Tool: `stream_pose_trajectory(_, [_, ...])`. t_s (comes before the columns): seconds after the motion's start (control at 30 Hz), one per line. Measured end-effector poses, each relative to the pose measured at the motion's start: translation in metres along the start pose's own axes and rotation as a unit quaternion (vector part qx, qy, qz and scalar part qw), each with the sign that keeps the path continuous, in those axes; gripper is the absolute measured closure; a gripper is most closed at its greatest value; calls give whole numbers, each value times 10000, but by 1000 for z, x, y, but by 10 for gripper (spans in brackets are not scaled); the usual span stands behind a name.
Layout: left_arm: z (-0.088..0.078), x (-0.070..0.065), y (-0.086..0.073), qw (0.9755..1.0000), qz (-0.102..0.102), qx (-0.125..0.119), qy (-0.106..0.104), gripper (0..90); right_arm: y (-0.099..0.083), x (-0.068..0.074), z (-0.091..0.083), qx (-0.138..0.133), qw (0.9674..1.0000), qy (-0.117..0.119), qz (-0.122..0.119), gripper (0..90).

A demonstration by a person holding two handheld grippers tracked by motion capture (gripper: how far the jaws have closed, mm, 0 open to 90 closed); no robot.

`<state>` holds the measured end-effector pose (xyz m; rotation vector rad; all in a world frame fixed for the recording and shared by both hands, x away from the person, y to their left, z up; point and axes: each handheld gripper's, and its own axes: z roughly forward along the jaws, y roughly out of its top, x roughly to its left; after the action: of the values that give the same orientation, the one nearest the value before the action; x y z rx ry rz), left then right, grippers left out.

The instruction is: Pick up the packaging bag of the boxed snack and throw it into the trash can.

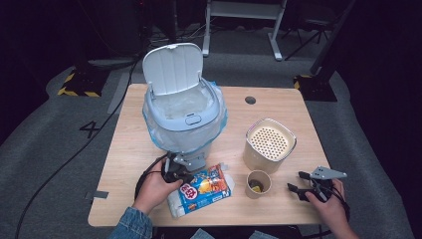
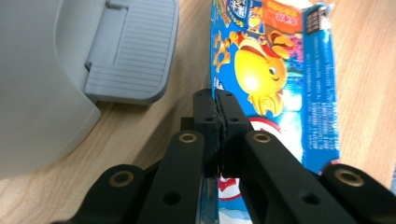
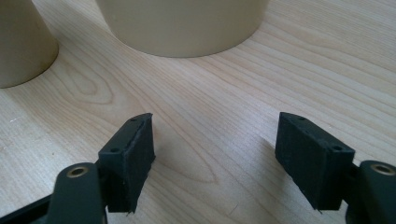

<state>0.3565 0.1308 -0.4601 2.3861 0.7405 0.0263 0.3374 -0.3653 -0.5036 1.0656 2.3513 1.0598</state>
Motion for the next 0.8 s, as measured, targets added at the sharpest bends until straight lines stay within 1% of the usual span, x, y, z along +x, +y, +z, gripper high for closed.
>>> stream_pose_trajectory(0.07, [-8, -2, 0, 9998, 37, -182, -44, 893, 0, 0, 0, 0, 10000, 0, 0, 287])
stream_pose_trajectory(0.13, [-16, -5, 0, 9992, 20, -395, -36, 894, 0, 0, 0, 1, 10000, 1, 2, 287])
stream_pose_trajectory(0.17, [-21, -6, -1, 9988, 62, -479, -35, 894, 0, 0, 0, 0, 10000, 1, 2, 287])
stream_pose_trajectory(0.27, [-33, -10, 0, 9966, 103, -814, -76, 894, 0, 0, 0, 0, 10000, 1, 1, 287])
stream_pose_trajectory(0.33, [-41, -13, 1, 9947, 148, -1015, -27, 894, 0, 0, 0, 0, 10000, 1, 1, 287])
stream_pose_trajectory(0.37, [-45, -14, 1, 9933, 170, -1142, 8, 894, 0, 0, 0, 1, 10000, 1, 3, 287])
stream_pose_trajectory(0.4, [-45, -14, 1, 9933, 170, -1142, 8, 894, 0, 0, 0, 1, 10000, 1, 3, 287])
stream_pose_trajectory(0.43, [-53, -16, 2, 9904, 194, -1367, 36, 894, 0, 0, 0, 0, 10000, 1, 2, 287])
stream_pose_trajectory(0.53, [-64, -19, 4, 9854, 229, -1684, 82, 894, 0, 0, 0, 4, 10000, 4, 8, 287])
stream_pose_trajectory(0.57, [-67, -19, 5, 9834, 274, -1791, 110, 894, 0, 0, 0, 1, 10000, 0, 2, 287])
stream_pose_trajectory(0.6, [-70, -20, 6, 9808, 286, -1923, 116, 894, 0, 0, 0, 1, 10000, -1, 1, 287])
stream_pose_trajectory(0.63, [-74, -21, 6, 9786, 301, -2034, 94, 893, 0, 0, 0, 0, 10000, 1, 2, 287])
stream_pose_trajectory(0.7, [-80, -22, 9, 9752, 361, -2181, 116, 893, 0, 0, 0, 1, 10000, -2, 1, 287])
stream_pose_trajectory(0.8, [-89, -25, 15, 9711, 410, -2343, 190, 894, 0, 0, 0, 1, 10000, -1, 1, 287])
